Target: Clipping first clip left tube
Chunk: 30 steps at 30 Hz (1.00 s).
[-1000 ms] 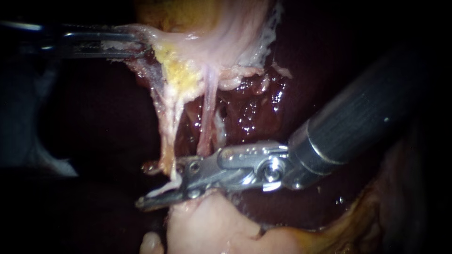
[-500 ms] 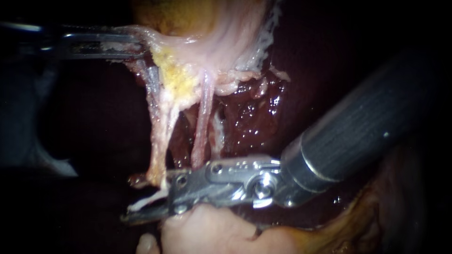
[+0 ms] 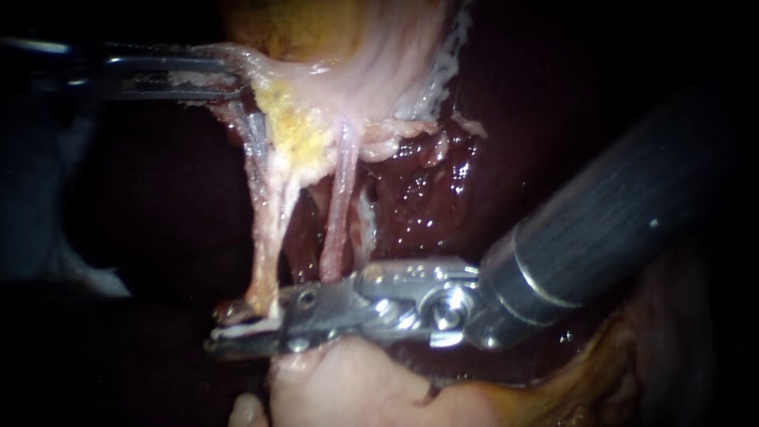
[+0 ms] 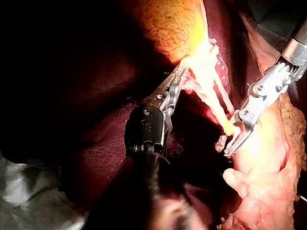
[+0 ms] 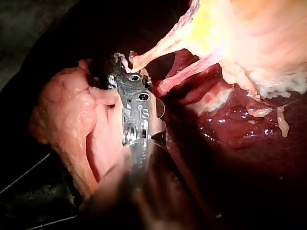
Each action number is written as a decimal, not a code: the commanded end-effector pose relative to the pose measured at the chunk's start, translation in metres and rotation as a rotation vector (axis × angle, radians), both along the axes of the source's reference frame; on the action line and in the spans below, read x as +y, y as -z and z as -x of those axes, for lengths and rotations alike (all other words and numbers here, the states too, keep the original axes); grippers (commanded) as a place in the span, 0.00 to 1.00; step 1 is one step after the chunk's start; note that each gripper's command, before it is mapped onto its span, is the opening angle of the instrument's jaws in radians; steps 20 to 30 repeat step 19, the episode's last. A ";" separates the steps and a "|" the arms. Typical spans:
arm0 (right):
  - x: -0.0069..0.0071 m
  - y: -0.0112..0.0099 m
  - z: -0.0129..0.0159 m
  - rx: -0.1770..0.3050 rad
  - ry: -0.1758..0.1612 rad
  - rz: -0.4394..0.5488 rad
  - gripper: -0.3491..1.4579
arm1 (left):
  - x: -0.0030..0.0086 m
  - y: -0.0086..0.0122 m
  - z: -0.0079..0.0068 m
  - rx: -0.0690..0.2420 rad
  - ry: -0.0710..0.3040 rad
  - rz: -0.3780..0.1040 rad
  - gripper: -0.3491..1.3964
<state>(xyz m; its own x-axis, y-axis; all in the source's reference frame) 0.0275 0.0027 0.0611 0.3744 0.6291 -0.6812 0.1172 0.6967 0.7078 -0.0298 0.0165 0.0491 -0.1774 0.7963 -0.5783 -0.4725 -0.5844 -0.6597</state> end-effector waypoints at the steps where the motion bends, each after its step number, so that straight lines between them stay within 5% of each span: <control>1: 0.0000 0.0000 0.0002 -0.007 -0.004 -0.018 0.02 | 0.0000 0.0000 0.0000 0.000 0.000 0.000 0.00; 30: 0.0000 -0.0006 0.0014 -0.032 0.000 -0.039 0.00 | 0.0001 -0.0001 -0.0001 0.000 0.000 0.000 0.00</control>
